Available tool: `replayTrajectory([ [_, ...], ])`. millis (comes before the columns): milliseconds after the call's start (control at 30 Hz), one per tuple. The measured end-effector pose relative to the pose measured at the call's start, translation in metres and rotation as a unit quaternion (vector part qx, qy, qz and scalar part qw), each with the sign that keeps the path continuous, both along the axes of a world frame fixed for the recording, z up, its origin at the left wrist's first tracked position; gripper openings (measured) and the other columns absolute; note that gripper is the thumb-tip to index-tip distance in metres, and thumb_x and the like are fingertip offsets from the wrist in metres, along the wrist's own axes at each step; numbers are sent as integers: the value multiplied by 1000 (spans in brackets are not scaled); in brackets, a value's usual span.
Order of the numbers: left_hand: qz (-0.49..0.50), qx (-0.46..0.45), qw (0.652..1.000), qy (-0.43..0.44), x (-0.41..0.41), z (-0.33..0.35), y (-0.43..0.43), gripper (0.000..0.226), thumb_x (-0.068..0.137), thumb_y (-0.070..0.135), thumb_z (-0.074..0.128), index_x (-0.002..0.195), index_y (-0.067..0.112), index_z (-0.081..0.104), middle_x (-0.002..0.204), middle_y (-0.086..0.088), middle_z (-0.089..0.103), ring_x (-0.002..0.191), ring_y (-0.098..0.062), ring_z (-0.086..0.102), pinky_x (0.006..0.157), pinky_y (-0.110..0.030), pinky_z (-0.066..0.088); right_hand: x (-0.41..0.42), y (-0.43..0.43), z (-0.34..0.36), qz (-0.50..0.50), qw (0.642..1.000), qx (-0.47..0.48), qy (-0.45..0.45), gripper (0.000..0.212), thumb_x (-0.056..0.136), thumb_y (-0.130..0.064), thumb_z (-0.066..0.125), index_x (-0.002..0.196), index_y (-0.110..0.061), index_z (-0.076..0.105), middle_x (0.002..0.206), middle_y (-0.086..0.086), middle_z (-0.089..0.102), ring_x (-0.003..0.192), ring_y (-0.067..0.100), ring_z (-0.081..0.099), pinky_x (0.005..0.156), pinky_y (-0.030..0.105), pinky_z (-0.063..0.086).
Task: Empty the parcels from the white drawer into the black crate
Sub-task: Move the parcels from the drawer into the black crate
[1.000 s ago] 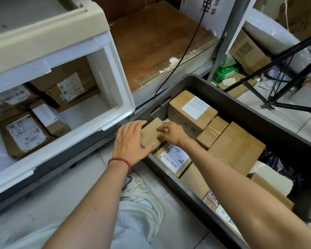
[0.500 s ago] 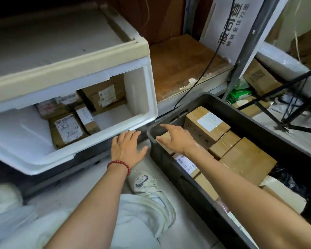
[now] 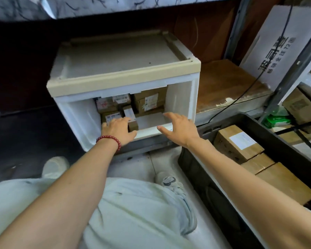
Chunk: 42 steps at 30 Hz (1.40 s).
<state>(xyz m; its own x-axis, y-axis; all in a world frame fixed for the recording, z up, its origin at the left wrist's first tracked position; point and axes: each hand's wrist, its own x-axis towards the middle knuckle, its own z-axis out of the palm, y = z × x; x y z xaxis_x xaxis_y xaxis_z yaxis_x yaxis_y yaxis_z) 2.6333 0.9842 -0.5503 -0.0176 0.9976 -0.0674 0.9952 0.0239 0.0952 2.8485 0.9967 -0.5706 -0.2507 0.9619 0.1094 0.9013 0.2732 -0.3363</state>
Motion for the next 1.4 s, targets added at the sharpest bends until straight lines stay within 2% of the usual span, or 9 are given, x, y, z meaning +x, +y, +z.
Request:
replayTrajectory([
  [233,14,1,1000,27,-39,-3,0,57,93,46,47,144,23,35,141,-7,47,128,-28,42,100,-42,35,-46,10,3,32,999,-7,-6,61,94,-58,44,144,-23,37,147,2,45,132,24,42,105,44,36],
  [467,31,-18,999,32,-61,-41,13,60,94,46,46,146,19,33,143,-8,45,128,-28,42,100,-41,36,-68,33,-21,19,997,-56,-46,65,94,-59,44,146,-21,35,151,4,40,135,27,39,105,44,35],
  [667,10,11,1000,22,-63,-63,44,56,95,43,45,144,18,34,144,-7,44,131,-27,40,103,-42,32,-94,75,-56,-6,991,-109,-72,61,90,-62,49,140,-26,42,143,6,48,128,29,46,102,42,38],
  [800,9,1,999,46,-70,-75,77,54,94,44,44,140,17,38,140,-8,47,129,-27,42,105,-46,30,-117,100,-76,-31,985,-163,-42,61,86,-63,54,135,-28,45,136,4,54,123,27,50,101,41,39],
  [967,141,7,987,-78,-68,-79,94,51,95,42,44,140,17,37,142,-10,45,135,-29,36,111,-49,22,-146,131,-93,-75,977,-183,-84,67,85,-69,51,131,-21,52,133,4,55,122,26,50,105,41,33],
  [1100,164,-17,983,-77,-61,-92,93,49,95,40,44,138,16,39,139,-9,47,133,-31,37,109,-49,23,-168,148,-103,-103,976,-172,-86,67,86,-71,47,121,-15,60,121,7,63,112,26,56,91,37,35],
  [1233,147,-16,987,-57,-57,-96,97,49,95,40,43,138,17,40,141,-7,45,133,-30,36,107,-49,25,-179,157,-110,-150,973,-152,-90,61,87,-64,49,116,-12,63,116,10,65,108,28,58,98,39,42],
  [1300,138,-12,989,-54,-56,-97,95,48,95,39,43,137,16,41,139,-7,46,131,-29,37,105,-49,28,-180,158,-108,-170,970,-144,-100,62,84,-64,52,116,-13,63,114,9,66,108,27,60,94,36,42],
  [1400,128,-7,991,-47,-58,-98,91,47,95,38,44,137,15,41,137,-7,48,129,-29,39,104,-48,29,-175,155,-100,-190,972,-121,-66,60,77,-65,59,108,-14,67,105,7,68,100,26,63,89,35,45],
])
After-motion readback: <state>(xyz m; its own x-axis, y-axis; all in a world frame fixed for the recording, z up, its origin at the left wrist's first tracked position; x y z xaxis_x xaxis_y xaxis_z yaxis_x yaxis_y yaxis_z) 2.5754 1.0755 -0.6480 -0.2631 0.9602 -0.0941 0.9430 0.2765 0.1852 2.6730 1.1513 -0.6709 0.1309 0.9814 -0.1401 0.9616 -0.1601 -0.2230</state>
